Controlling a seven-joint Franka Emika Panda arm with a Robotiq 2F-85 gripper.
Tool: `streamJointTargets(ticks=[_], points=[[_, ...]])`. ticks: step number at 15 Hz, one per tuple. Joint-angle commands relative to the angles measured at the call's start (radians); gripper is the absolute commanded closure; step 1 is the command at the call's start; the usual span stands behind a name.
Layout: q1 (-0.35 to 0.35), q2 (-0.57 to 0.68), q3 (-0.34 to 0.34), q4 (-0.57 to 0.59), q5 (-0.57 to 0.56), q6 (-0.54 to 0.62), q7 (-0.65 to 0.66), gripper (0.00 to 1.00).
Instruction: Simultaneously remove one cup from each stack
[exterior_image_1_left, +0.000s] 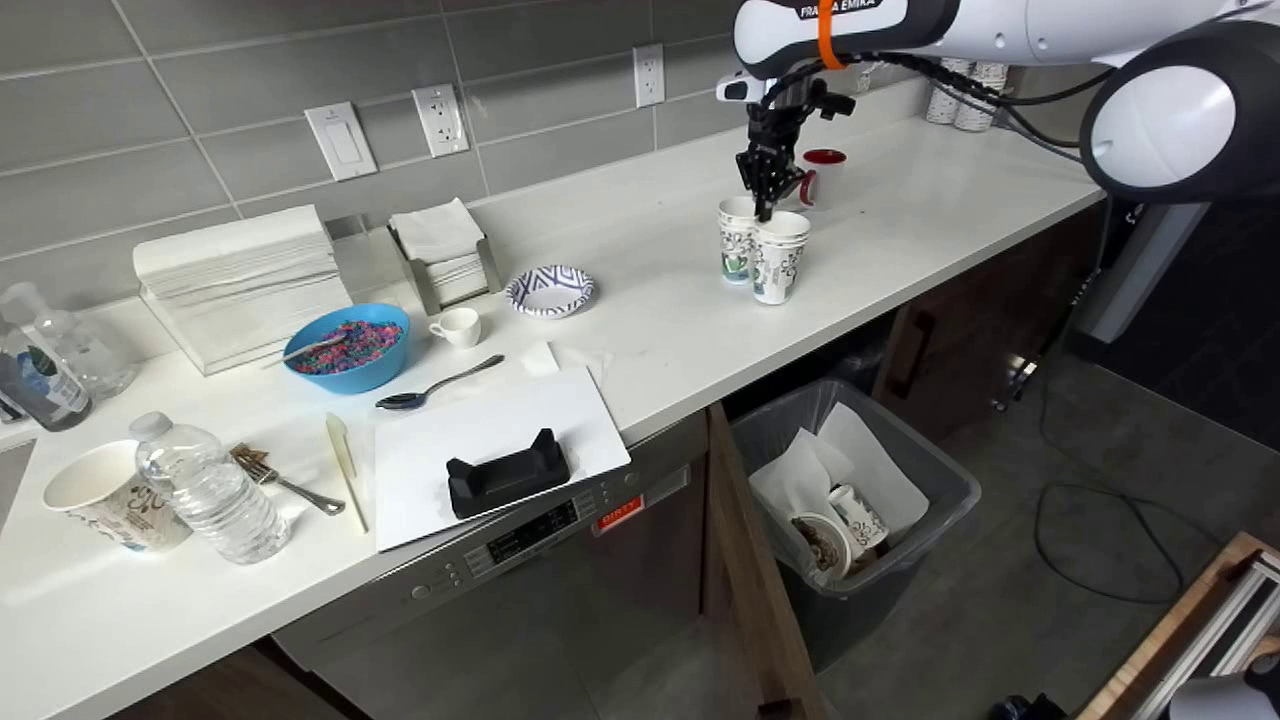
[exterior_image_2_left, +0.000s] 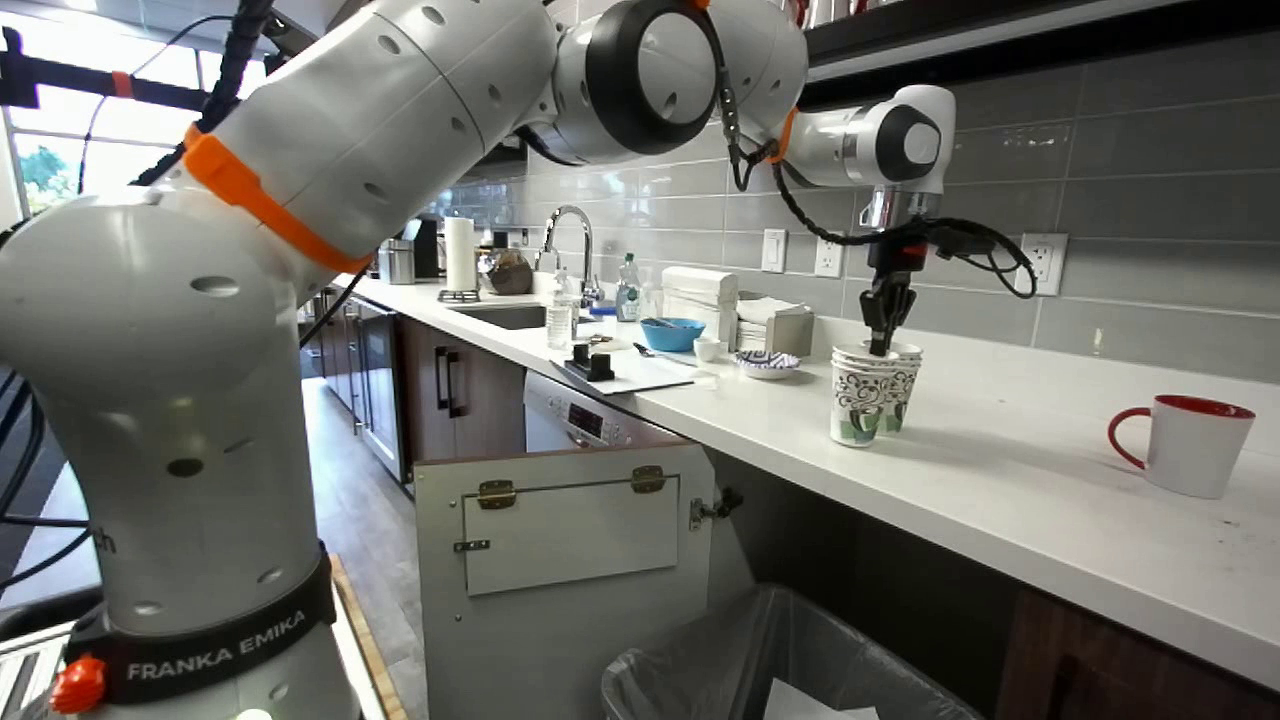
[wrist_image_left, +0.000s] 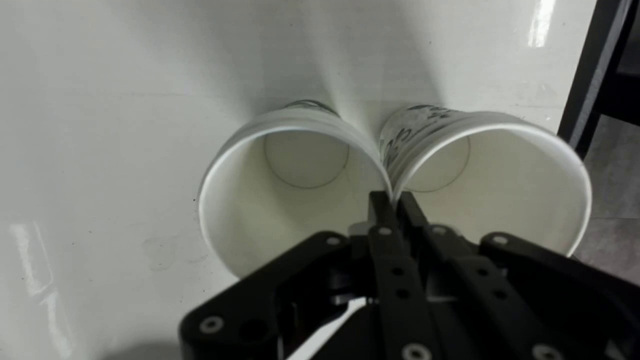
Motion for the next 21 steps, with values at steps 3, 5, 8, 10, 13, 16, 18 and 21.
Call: streamJointTargets(ticks=[3, 5, 8, 10, 13, 16, 18, 21], points=[[0.014, -0.010, -0.007, 0.010, -0.010, -0.027, 0.024, 0.98], [0.018, -0.016, -0.008, 0.009, -0.013, -0.024, 0.026, 0.98], [0.022, -0.024, -0.010, 0.011, -0.017, -0.026, 0.027, 0.96], [0.020, -0.024, -0.008, 0.012, -0.014, -0.027, 0.024, 0.99], [0.019, -0.025, -0.008, 0.012, -0.013, -0.028, 0.021, 0.99], [0.021, -0.032, -0.010, 0.009, -0.018, -0.025, 0.022, 0.99], [0.022, -0.036, -0.011, 0.011, -0.022, -0.027, 0.022, 0.99], [0.021, -0.047, -0.012, 0.009, -0.029, -0.018, 0.023, 0.99]])
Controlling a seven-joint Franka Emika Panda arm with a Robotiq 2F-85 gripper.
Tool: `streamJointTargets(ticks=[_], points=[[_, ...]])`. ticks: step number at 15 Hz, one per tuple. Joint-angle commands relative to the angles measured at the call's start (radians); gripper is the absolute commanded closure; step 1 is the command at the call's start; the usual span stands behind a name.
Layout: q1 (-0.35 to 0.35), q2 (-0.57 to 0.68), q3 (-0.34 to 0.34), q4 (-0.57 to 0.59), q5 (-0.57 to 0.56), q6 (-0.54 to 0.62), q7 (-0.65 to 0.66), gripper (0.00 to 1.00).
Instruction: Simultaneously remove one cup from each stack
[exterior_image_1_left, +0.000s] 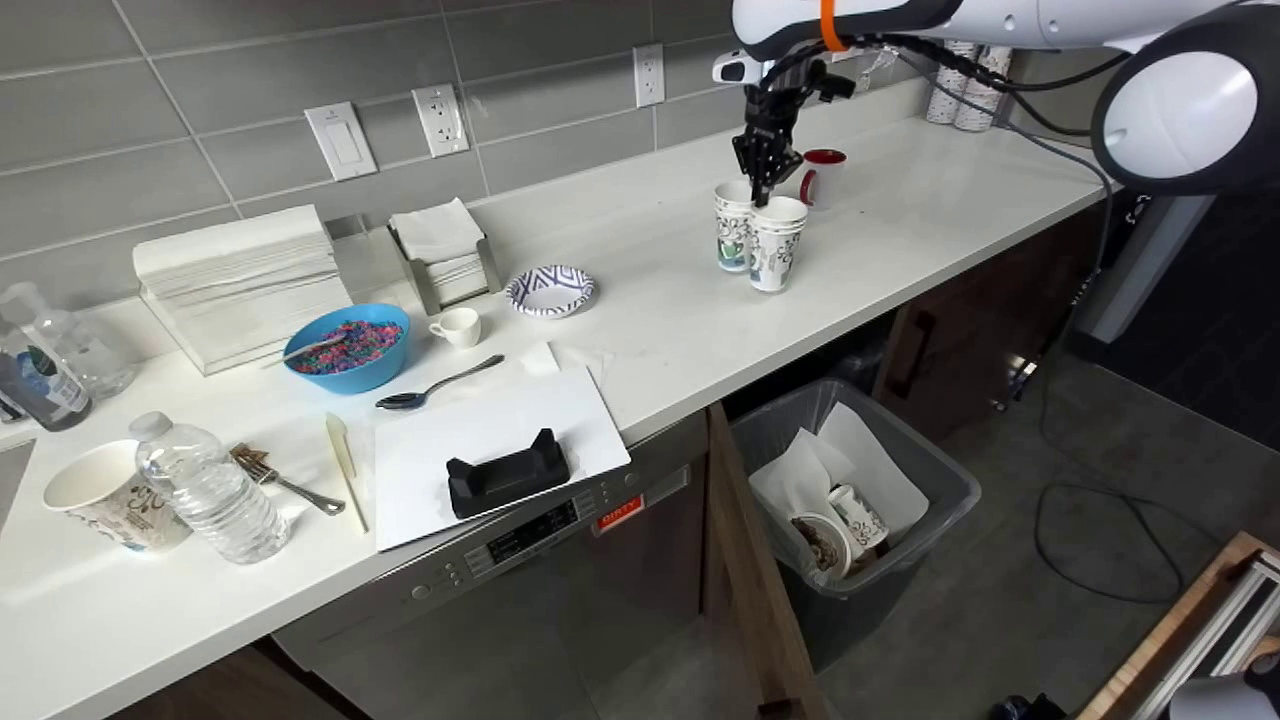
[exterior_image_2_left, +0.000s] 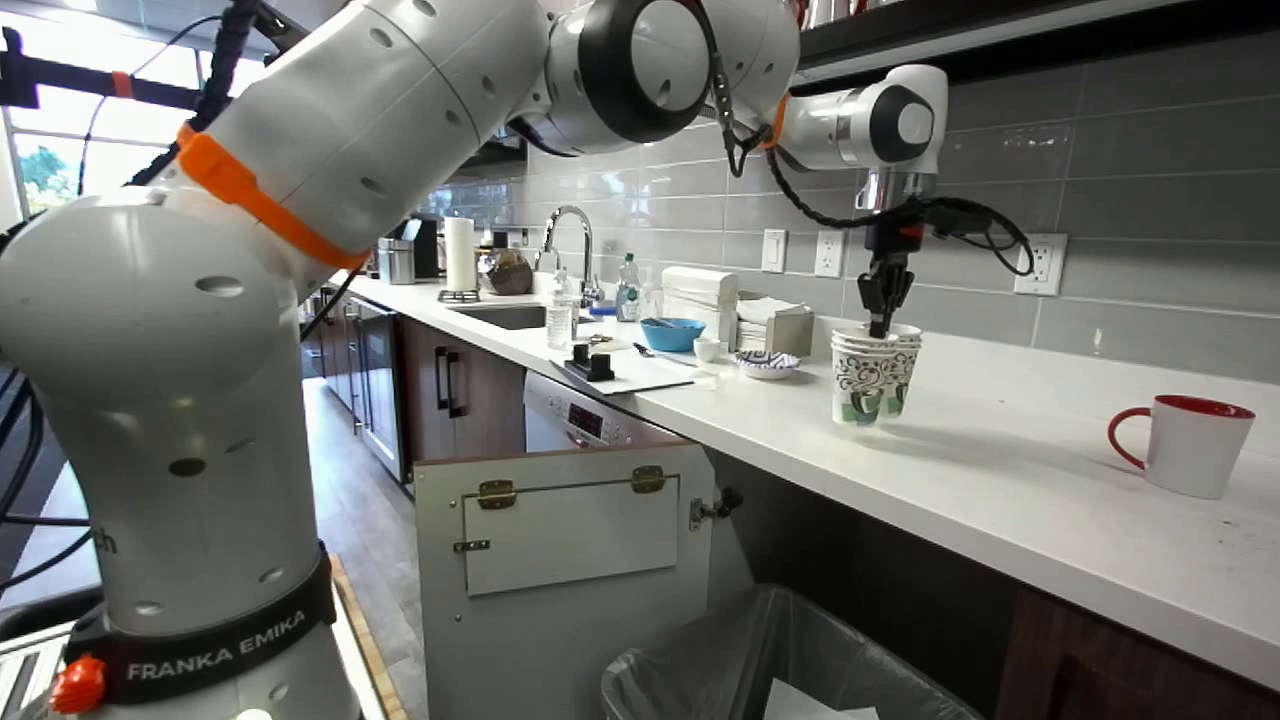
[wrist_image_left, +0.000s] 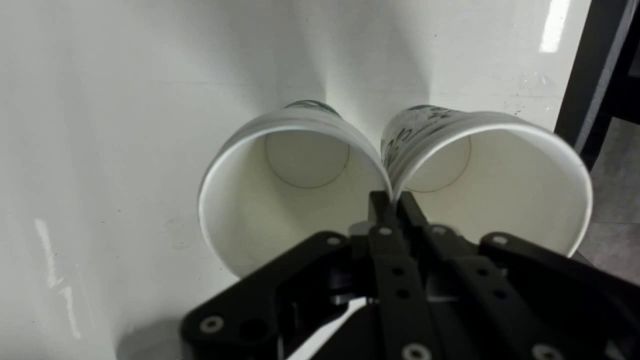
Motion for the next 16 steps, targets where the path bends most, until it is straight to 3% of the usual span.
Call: streamJointTargets(ticks=[1, 3, 4, 5, 7, 10, 16], points=[[0.006, -0.024, -0.008, 0.002, -0.015, -0.010, 0.007, 0.99], [-0.011, -0.044, 0.015, -0.004, 0.016, 0.005, -0.030, 0.99], [0.018, -0.041, -0.027, -0.002, -0.043, 0.002, 0.035, 0.99], [-0.006, -0.045, 0.009, 0.000, 0.001, -0.023, -0.019, 0.99], [0.035, -0.045, -0.048, -0.003, -0.084, 0.010, 0.063, 0.99], [-0.007, -0.042, 0.017, -0.004, 0.000, -0.008, -0.023, 0.99], [-0.098, -0.012, 0.133, -0.029, 0.229, 0.082, -0.155, 0.99]])
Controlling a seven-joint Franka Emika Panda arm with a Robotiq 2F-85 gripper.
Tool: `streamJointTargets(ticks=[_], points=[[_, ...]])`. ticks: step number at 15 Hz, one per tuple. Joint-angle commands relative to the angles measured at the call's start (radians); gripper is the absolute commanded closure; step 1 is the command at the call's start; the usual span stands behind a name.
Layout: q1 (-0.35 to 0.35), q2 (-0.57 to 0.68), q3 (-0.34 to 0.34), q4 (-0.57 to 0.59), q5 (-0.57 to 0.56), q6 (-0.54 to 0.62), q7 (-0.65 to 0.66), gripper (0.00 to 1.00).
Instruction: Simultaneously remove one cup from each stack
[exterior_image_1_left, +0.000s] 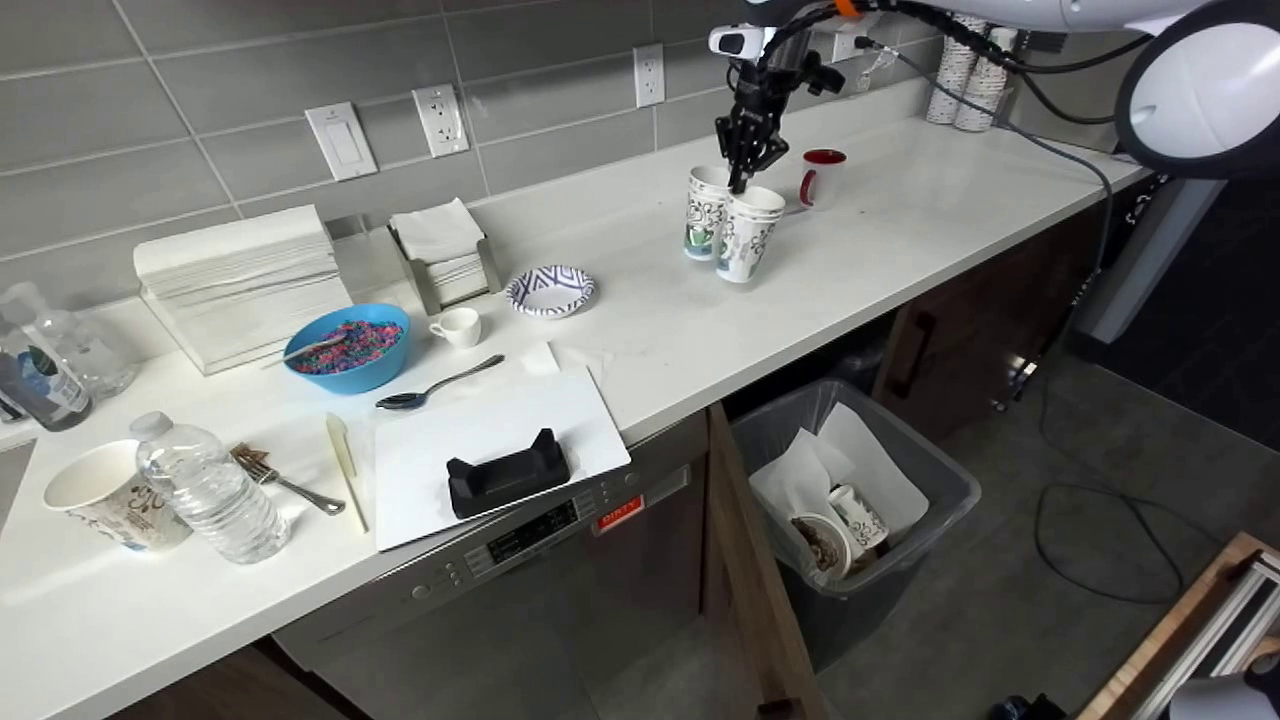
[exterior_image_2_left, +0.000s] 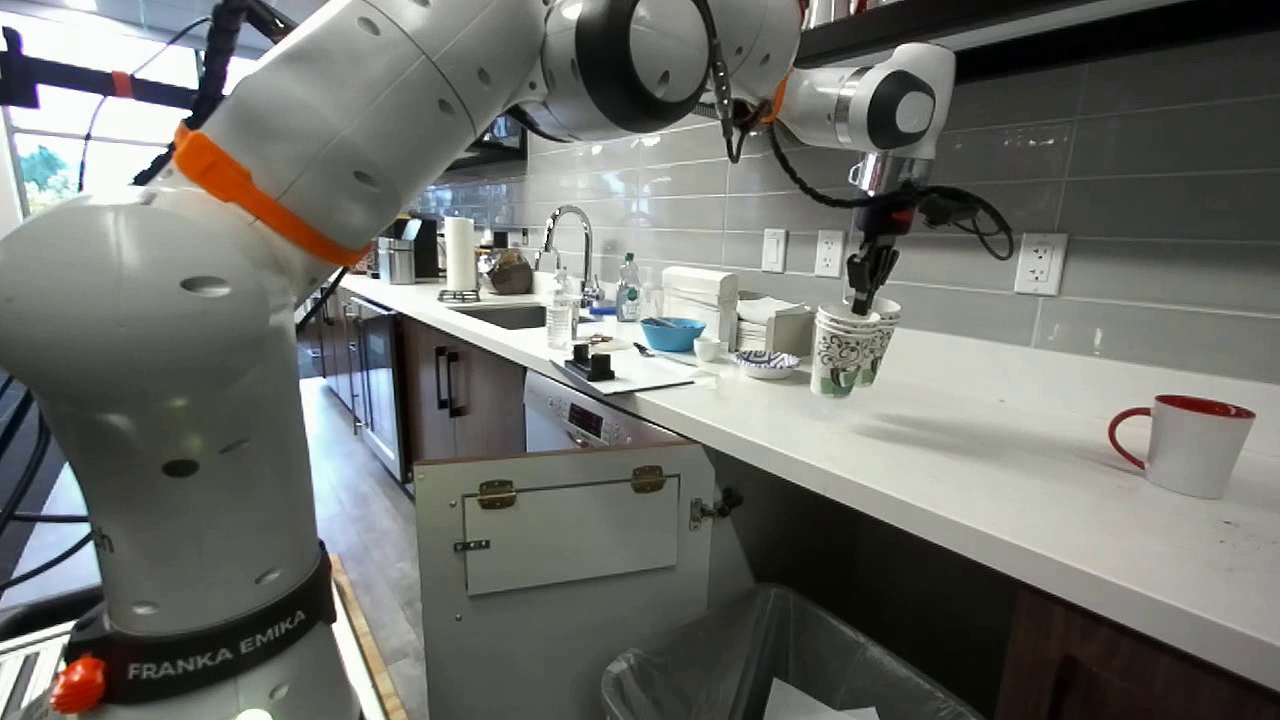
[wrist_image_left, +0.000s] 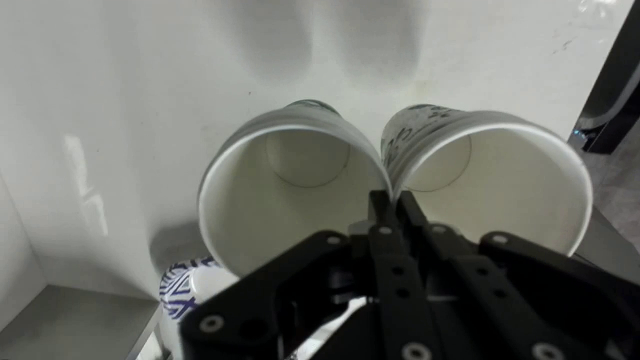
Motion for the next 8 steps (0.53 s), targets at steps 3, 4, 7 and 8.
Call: streamJointTargets(ticks=[3, 4, 7, 8], points=[[-0.112, 0.049, 0.111, -0.029, 0.234, 0.056, -0.113, 0.99], [-0.130, 0.062, 0.128, -0.028, 0.274, 0.045, -0.127, 0.99], [-0.192, 0.100, 0.177, -0.041, 0.394, 0.028, -0.181, 0.99], [-0.210, 0.114, 0.192, -0.043, 0.431, 0.024, -0.194, 0.99]])
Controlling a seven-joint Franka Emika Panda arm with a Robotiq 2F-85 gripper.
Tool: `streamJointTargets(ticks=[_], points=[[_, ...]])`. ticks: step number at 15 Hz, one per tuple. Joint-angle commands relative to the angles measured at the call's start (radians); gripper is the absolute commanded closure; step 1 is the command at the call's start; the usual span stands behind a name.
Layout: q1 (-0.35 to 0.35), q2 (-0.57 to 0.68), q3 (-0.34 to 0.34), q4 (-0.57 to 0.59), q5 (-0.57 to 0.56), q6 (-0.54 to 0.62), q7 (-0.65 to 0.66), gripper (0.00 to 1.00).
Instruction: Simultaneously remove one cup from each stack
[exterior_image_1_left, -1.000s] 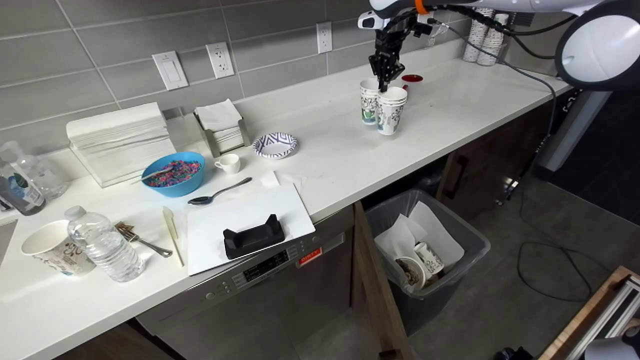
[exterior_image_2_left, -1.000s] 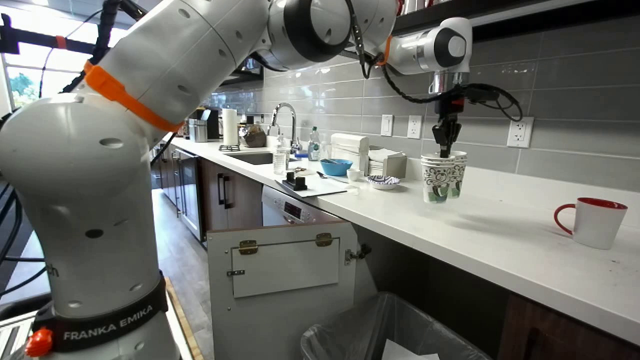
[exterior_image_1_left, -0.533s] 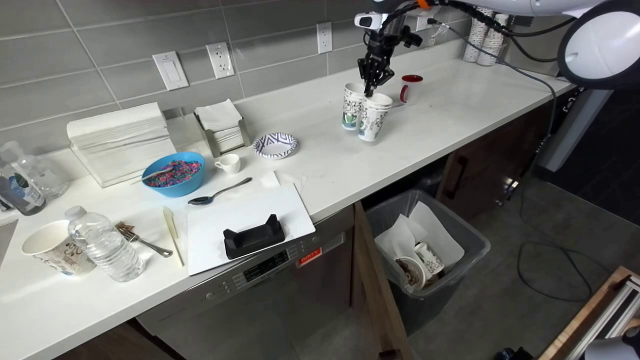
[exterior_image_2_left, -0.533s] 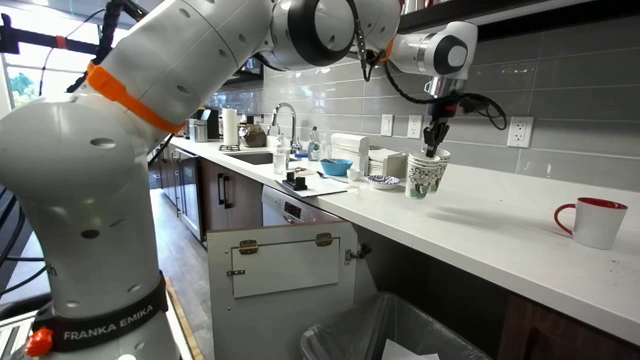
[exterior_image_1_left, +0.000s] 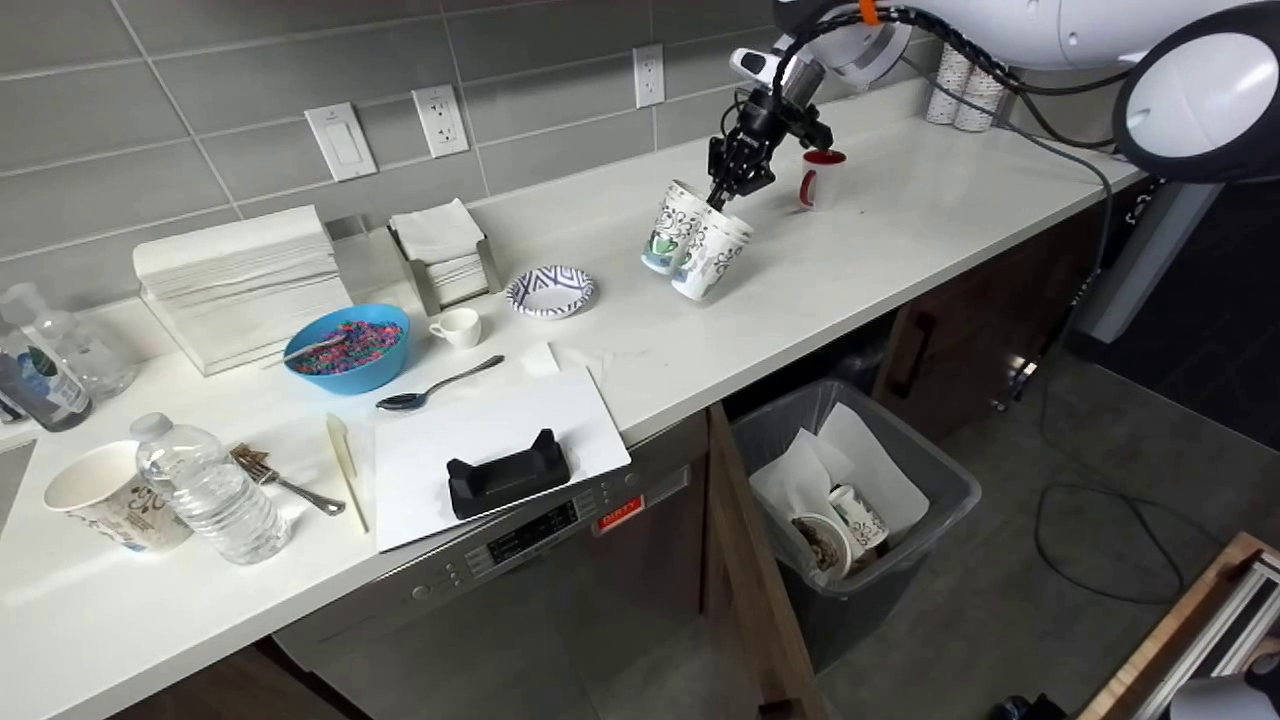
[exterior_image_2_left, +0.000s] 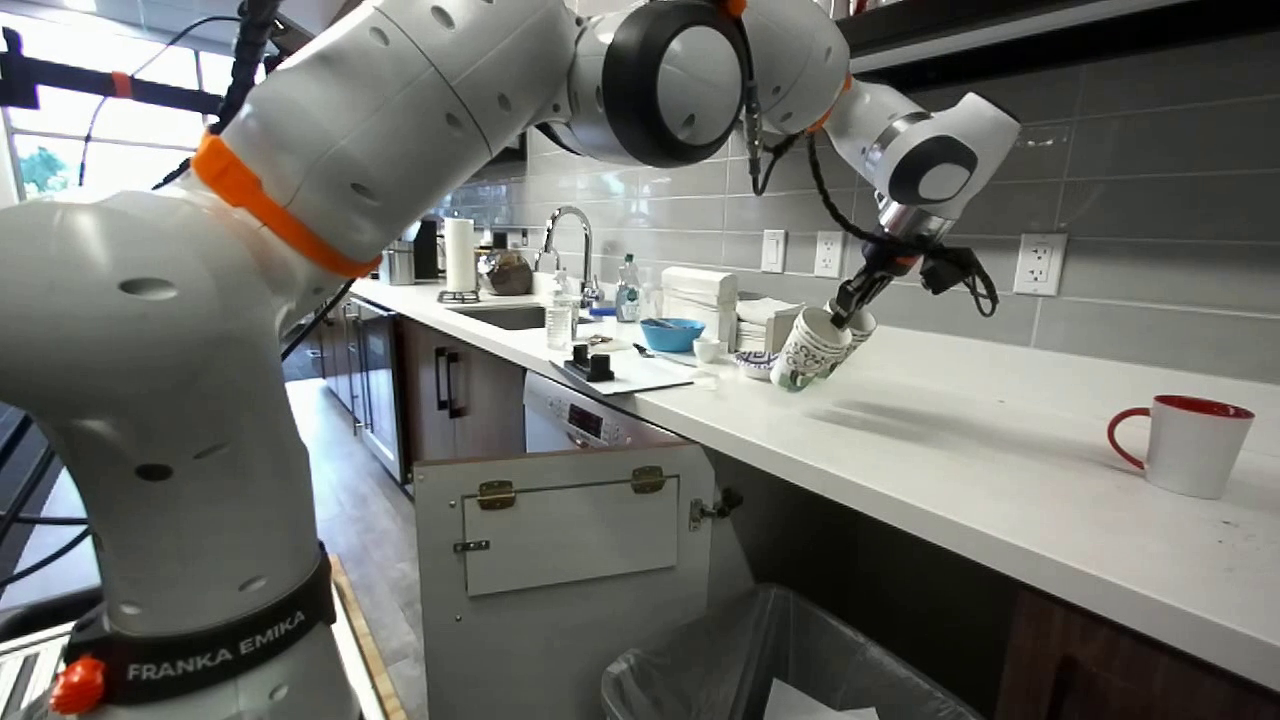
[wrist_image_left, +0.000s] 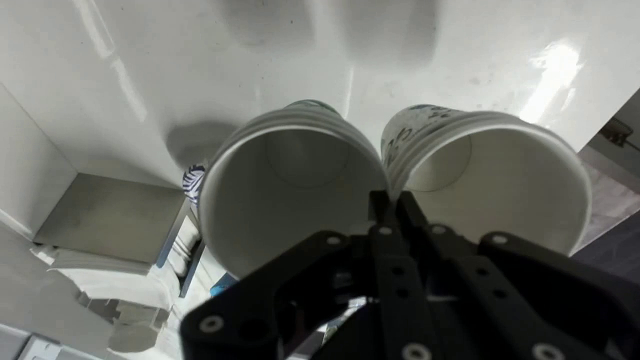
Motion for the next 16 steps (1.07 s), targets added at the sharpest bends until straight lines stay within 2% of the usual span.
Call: streamJointTargets(ticks=[1, 6, 16], points=[[-0.074, 0.049, 0.061, -0.002, 0.146, -0.026, -0.066, 0.99], [-0.115, 0.091, 0.072, -0.019, 0.215, -0.012, -0.079, 0.99], [-0.103, 0.106, 0.001, -0.041, 0.171, 0.049, -0.009, 0.99]])
